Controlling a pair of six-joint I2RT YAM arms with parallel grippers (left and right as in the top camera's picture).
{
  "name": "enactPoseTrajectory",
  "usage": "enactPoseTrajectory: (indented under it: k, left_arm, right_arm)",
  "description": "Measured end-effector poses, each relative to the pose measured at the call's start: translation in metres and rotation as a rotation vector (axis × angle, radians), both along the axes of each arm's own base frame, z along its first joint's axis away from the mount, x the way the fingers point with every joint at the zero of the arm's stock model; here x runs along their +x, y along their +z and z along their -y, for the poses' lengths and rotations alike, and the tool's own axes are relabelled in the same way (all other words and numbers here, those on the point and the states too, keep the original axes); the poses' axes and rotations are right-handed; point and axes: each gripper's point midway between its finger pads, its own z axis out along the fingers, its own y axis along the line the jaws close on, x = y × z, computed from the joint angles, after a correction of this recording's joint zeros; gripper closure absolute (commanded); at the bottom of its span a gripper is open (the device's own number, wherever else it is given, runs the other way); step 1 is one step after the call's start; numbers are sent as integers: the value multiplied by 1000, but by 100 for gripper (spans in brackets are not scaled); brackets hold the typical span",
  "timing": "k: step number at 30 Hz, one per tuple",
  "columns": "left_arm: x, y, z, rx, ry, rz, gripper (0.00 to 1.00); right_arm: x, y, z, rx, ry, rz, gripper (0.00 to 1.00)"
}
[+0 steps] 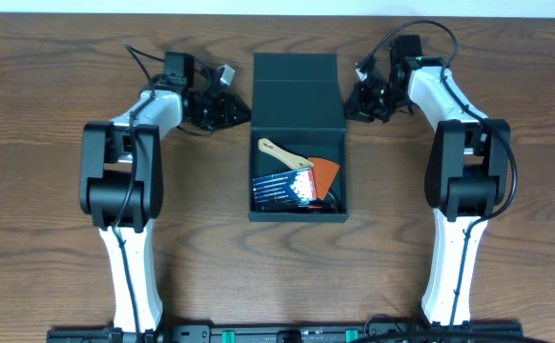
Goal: Pack container
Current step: 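Fold the black lid down over the box with both grippers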
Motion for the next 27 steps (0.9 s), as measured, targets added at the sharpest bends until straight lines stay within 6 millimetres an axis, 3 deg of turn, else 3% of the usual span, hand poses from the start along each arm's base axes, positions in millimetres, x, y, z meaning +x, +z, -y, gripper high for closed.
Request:
enactPoseTrajectory:
  k: [7, 15, 22, 27]
  left_arm:
    - [11, 12, 10, -57, 12, 38, 94]
    - [11, 22, 14, -114, 17, 4, 94]
    - [19, 41, 19, -162, 6, 22, 94]
    - [19, 45, 20, -177, 5, 13, 94]
  right_arm:
    - [7, 5, -6, 43, 11, 38, 99]
    - [8, 11, -11, 82, 23, 56, 99]
    - [5, 15, -16, 122, 42, 55, 99]
    - [-3, 19, -16, 125, 62, 17, 99]
